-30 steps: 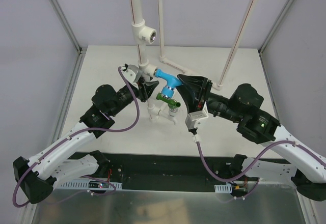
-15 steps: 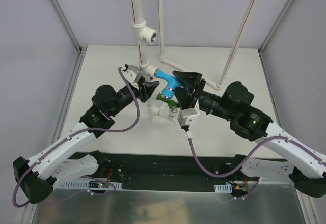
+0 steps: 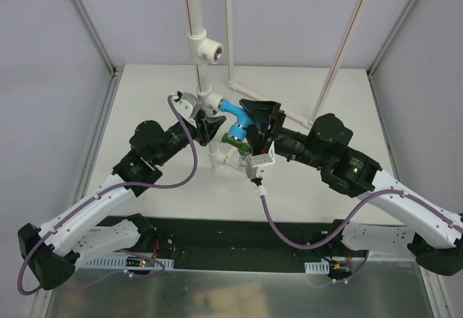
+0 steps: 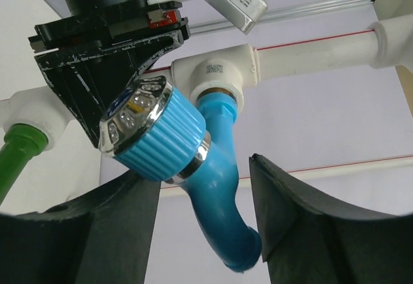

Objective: Install the water faucets

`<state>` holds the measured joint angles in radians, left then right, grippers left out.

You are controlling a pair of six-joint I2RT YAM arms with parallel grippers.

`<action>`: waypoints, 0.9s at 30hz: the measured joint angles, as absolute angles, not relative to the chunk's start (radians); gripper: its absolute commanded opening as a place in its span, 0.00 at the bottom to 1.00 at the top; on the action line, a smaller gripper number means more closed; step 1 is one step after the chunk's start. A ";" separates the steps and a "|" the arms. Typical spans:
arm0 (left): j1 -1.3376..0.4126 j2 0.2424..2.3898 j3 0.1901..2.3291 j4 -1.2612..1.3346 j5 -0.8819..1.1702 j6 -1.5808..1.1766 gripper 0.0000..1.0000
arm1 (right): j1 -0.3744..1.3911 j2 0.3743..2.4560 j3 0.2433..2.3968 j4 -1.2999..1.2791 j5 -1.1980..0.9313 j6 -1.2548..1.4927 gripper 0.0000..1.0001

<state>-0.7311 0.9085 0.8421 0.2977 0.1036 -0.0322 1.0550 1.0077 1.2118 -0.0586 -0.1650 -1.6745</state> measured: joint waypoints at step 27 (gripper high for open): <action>-0.725 0.907 0.842 0.294 0.097 -0.034 0.00 | 1.068 1.049 1.186 0.036 -0.171 -1.595 0.03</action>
